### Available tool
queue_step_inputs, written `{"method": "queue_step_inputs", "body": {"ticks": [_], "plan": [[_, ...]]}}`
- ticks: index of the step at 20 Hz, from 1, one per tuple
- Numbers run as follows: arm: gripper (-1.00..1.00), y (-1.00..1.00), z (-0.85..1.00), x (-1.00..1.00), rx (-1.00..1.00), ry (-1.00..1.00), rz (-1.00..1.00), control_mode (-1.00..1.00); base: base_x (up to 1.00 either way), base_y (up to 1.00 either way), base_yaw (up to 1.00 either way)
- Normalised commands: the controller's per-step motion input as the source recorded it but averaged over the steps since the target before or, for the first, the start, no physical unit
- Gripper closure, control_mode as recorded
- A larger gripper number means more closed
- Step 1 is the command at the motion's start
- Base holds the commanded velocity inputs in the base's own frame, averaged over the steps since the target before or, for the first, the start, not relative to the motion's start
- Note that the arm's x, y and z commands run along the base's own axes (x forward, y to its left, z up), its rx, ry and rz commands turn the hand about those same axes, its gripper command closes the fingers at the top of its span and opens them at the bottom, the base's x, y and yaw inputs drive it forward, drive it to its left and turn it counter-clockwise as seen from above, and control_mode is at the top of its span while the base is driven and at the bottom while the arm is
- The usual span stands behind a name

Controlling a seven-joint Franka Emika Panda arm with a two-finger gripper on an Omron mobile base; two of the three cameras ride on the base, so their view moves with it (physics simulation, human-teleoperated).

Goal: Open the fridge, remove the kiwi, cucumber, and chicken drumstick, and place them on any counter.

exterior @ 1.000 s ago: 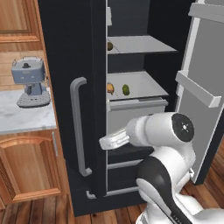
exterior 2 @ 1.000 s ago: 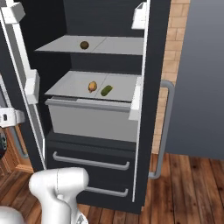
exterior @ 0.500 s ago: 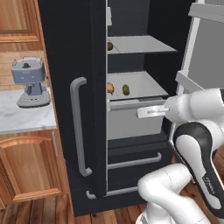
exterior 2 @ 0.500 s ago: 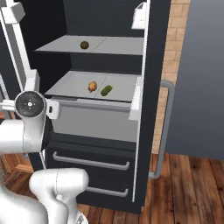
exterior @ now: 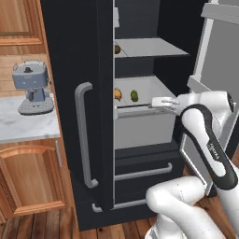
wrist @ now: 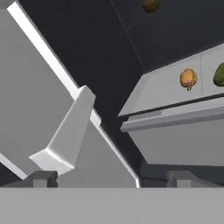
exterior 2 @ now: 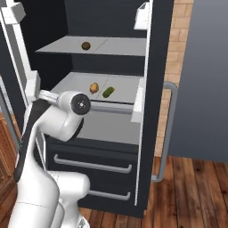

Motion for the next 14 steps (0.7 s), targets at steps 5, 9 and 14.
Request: {"method": "queue_step_inputs", "body": {"ticks": [5,9,14], "plan": [[-1.00,0.36,-0.09,1.00,0.09,0.20,0.09,-1.00,0.00,0.00,0.00],[-1.00,0.51,-0.11,0.99,0.02,0.23,0.13,-1.00,0.00,0.00,0.00],[-1.00,0.64,-0.23,0.87,0.00,0.21,0.16,-1.00,0.00,0.00,0.00]]}}
